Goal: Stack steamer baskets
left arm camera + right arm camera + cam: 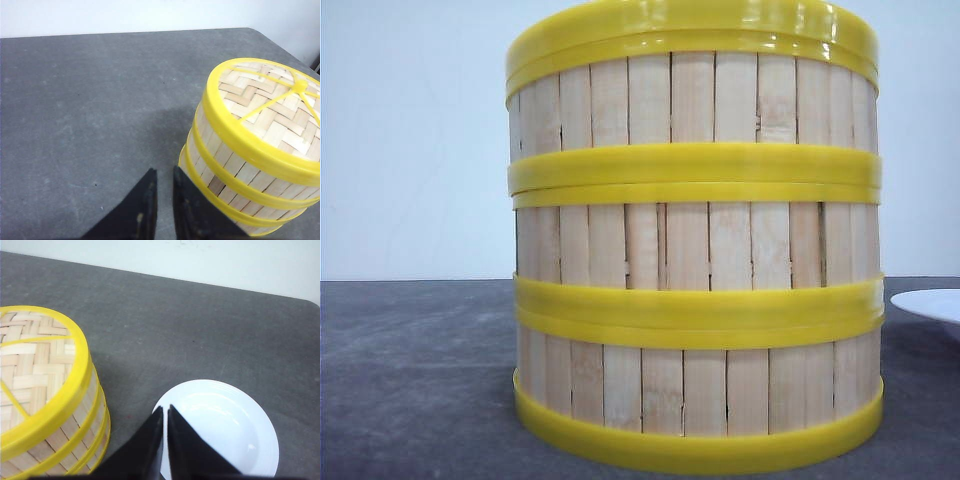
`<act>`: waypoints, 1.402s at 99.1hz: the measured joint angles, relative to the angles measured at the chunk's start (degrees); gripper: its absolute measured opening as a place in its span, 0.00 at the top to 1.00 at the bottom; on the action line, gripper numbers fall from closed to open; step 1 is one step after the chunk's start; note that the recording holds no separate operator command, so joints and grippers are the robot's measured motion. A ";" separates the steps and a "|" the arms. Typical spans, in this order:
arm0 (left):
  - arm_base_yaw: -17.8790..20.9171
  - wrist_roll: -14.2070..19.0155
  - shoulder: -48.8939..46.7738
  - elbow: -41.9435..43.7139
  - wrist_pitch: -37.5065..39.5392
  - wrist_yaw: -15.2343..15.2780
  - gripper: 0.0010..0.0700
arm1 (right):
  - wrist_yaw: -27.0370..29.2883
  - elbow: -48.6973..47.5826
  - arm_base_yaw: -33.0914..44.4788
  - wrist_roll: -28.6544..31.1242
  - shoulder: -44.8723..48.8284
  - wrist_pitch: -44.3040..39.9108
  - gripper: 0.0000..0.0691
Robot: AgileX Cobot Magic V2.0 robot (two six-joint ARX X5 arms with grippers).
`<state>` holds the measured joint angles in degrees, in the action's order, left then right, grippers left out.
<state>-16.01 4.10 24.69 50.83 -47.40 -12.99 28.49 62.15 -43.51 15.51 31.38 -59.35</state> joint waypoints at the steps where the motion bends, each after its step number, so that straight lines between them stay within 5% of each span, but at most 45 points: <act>1: 0.00 0.02 0.00 0.00 0.00 0.00 0.97 | 0.00 0.00 0.00 0.02 0.00 0.00 0.99; 37: 0.07 -2.16 0.00 0.00 0.61 0.04 0.97 | 0.00 0.00 0.00 0.00 0.00 0.00 0.99; 57: 4.68 -3.65 -2.01 -5.14 12.94 0.24 0.97 | 0.00 0.00 0.00 0.02 0.00 0.00 0.99; 77: 11.21 -3.63 -8.44 -20.28 26.25 4.96 0.97 | 0.00 0.00 0.00 0.02 0.00 0.00 0.99; 99: 14.03 -1.57 -15.98 -36.41 32.22 15.80 0.97 | 0.00 0.00 0.00 0.02 0.00 0.02 0.99; 139: 14.49 -1.22 -24.33 -47.71 33.53 16.35 0.97 | 0.00 0.00 0.00 0.02 0.00 0.02 0.99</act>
<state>-1.52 2.87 0.36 3.11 -13.87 3.36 28.49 62.15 -43.51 15.53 31.38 -59.33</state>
